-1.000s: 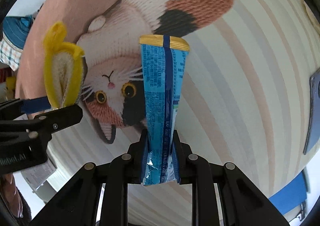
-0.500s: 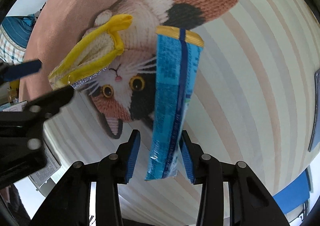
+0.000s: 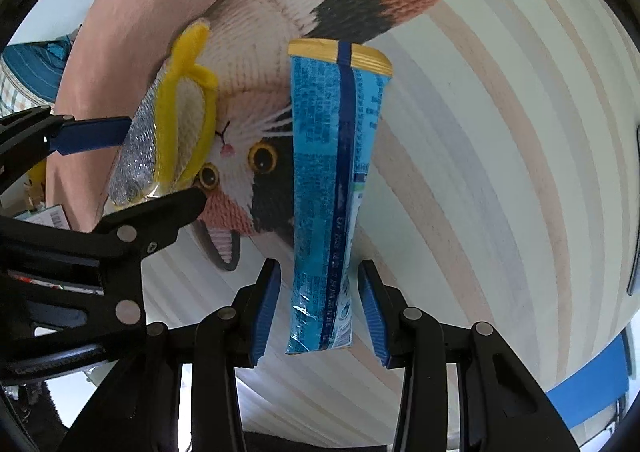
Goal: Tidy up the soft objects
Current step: 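Grasp the yellow-silver sponge with the left tool while the right tool grasps the blue packet, then carry the sponge and blue packet into the box and open both tools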
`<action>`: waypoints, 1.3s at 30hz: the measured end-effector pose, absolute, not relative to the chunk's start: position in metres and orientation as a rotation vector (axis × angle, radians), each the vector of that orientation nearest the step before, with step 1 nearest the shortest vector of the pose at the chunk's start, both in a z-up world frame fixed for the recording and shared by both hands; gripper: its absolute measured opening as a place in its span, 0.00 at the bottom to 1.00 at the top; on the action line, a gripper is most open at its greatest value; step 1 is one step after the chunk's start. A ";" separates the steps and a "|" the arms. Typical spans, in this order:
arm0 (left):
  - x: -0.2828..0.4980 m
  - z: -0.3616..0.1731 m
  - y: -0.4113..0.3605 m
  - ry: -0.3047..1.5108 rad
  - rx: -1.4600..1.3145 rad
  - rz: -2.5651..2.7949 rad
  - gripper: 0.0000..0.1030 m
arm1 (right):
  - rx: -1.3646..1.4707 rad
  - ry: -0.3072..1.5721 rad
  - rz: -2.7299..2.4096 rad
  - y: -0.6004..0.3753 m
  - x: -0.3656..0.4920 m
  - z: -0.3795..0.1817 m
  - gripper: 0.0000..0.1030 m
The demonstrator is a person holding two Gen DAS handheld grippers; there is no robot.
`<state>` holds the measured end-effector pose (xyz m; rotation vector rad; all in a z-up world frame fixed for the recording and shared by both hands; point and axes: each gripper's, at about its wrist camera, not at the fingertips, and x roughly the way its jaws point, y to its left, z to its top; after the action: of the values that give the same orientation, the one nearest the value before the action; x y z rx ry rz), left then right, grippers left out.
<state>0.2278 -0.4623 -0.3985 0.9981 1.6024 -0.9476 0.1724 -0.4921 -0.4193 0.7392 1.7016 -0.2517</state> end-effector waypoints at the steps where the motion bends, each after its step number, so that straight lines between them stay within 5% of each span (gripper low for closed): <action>1: 0.229 -0.402 -0.450 1.605 0.994 -0.945 0.70 | 0.721 1.704 -0.255 -0.490 0.173 -0.419 0.42; 7: 0.236 -0.408 -0.419 1.623 0.938 -0.909 0.69 | 0.645 1.715 -0.268 -0.478 0.178 -0.417 0.42; 9: 0.240 -0.413 -0.401 1.634 0.912 -0.883 0.50 | 0.625 1.714 -0.269 -0.472 0.178 -0.416 0.42; 17: 0.246 -0.398 -0.367 1.580 0.769 -0.824 0.47 | 0.580 1.701 -0.300 -0.449 0.164 -0.412 0.20; 39: 0.216 -0.214 -0.061 1.406 -0.030 -0.514 0.47 | 0.433 1.499 0.045 -0.269 0.170 -0.240 0.18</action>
<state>0.2155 -0.0615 -0.2139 -0.0300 1.4061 -0.5139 0.1700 -0.2689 -0.2400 0.4332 1.4987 0.0447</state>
